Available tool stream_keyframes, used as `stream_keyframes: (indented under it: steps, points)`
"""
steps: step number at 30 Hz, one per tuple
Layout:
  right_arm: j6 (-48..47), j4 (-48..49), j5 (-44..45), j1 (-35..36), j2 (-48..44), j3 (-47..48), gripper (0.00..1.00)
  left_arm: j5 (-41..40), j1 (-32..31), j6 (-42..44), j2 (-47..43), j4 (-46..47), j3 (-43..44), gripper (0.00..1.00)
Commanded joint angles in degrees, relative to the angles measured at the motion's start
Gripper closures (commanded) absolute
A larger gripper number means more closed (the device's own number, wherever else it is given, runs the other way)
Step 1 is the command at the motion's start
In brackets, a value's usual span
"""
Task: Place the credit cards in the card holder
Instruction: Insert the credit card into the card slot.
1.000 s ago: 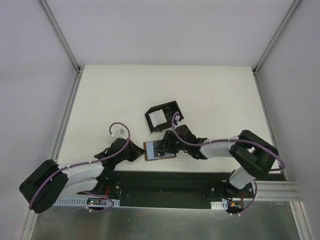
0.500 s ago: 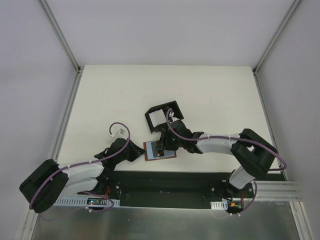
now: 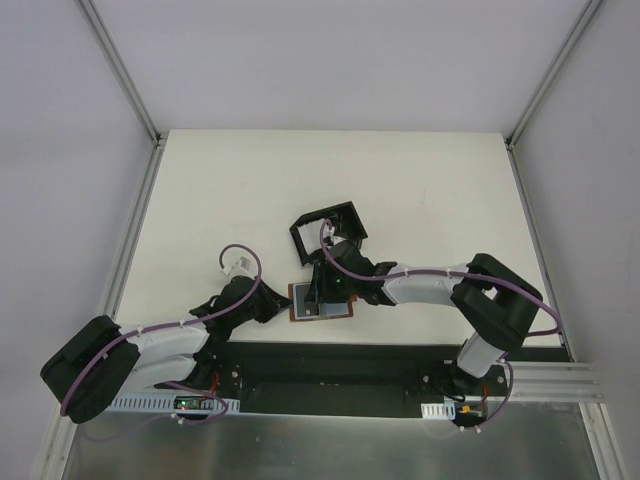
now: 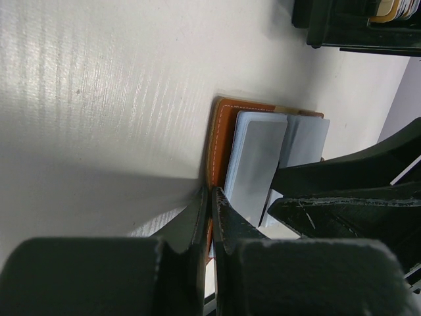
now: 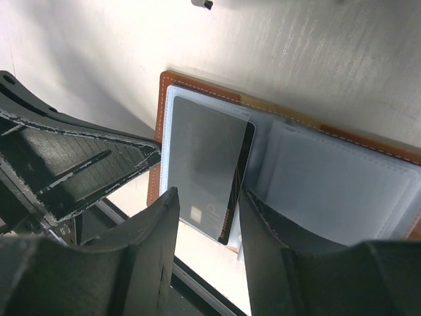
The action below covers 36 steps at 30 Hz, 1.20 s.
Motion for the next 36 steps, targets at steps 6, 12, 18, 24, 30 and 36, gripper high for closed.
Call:
stream_keyframes:
  steps: [6,12,18,24,30,36]
  points:
    - [-0.2,2.5,-4.7,0.9,0.6,2.4,0.58,0.4,0.2,1.6,2.1,-4.9,-3.2,1.0]
    - [-3.1,-0.6,-1.2,0.2,-2.5,0.9,0.56,0.3,0.2,2.0,1.9,-5.1,-2.8,1.0]
    - [-5.7,-5.3,2.5,-0.9,-6.5,-1.3,0.54,-0.3,0.2,0.5,-1.2,-5.3,-4.2,1.0]
    - [-6.8,-8.8,3.6,-1.5,-6.4,-1.3,0.58,-2.3,0.2,1.6,-7.7,-9.5,-5.7,1.0]
    - [-8.8,-16.8,8.8,-2.1,-5.6,-0.3,0.61,-2.4,0.2,2.5,-10.6,-12.3,-5.0,1.0]
    - [-10.5,-20.5,11.2,-2.9,-5.4,2.5,0.66,-1.8,0.2,4.7,-11.7,-14.0,-2.6,1.0]
